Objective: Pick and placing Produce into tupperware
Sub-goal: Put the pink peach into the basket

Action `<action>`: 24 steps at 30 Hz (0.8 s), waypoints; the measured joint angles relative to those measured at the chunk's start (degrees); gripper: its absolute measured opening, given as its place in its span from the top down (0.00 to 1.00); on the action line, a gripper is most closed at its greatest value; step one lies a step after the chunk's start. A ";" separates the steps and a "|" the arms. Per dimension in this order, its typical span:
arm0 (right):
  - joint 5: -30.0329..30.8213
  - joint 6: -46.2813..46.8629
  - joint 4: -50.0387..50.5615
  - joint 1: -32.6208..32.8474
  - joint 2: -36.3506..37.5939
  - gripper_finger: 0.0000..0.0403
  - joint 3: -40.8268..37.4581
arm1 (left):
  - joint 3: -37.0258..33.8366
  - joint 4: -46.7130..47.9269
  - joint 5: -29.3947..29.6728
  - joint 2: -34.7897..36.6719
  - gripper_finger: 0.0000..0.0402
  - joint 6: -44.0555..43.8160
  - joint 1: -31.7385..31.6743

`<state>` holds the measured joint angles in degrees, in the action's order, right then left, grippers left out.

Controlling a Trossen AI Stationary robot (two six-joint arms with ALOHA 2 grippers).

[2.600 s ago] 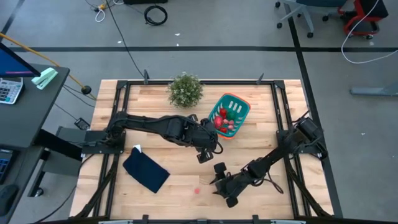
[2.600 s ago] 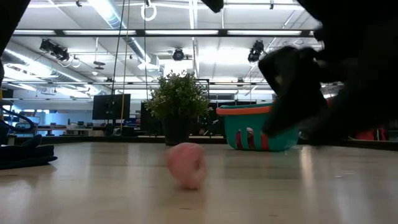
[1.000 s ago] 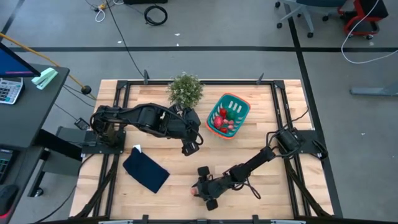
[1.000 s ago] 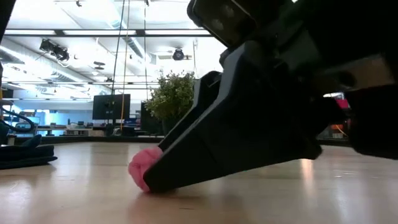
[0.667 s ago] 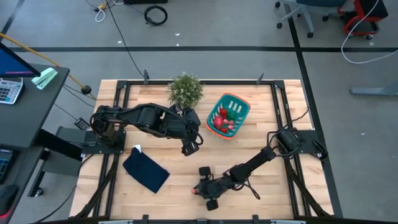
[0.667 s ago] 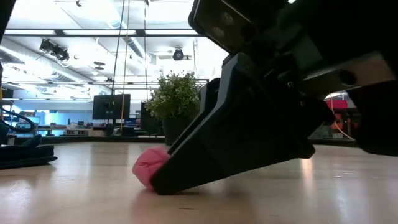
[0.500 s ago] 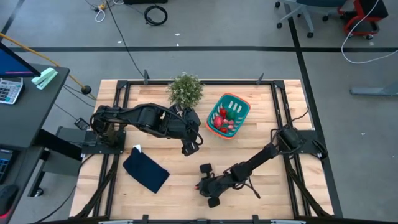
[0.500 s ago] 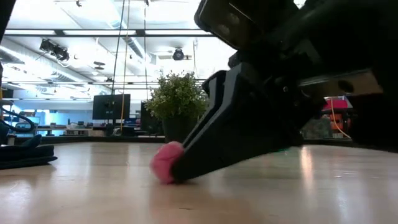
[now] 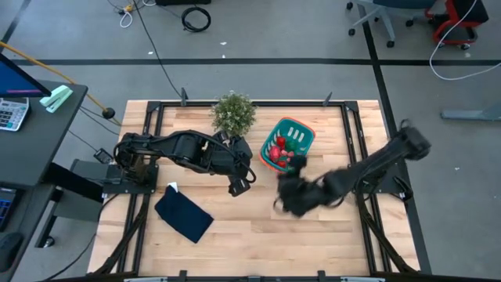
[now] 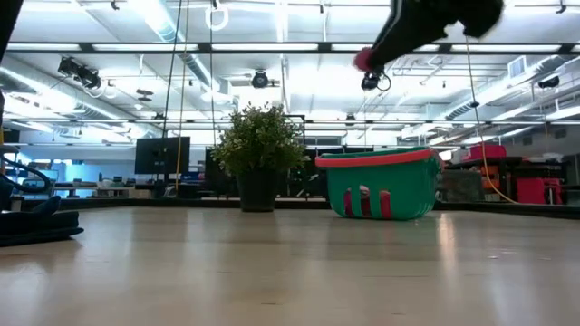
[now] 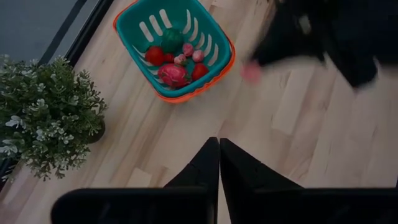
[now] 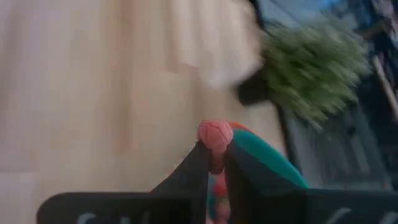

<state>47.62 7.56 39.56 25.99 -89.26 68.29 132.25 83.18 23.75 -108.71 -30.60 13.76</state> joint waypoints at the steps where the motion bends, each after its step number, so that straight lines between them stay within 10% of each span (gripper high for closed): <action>1: 0.01 0.53 1.87 -1.29 2.50 0.90 -0.23 | 0.00 0.10 0.00 0.00 0.95 0.04 0.00; 6: -5.15 -1.71 3.70 -10.95 14.50 0.93 -4.50 | 0.00 0.28 0.02 0.00 0.98 -0.27 0.00; 14: -32.48 -5.10 -9.10 -32.78 27.42 0.90 -19.83 | 0.01 0.12 0.15 -0.01 0.95 -0.29 -0.09; 24: -50.01 -9.63 -28.73 -39.49 26.84 0.87 -35.16 | 0.02 0.07 3.61 -0.02 0.97 0.21 -0.40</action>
<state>-2.40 -2.07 10.83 -13.50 -62.42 33.13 132.27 83.24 27.35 -108.73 -30.39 13.36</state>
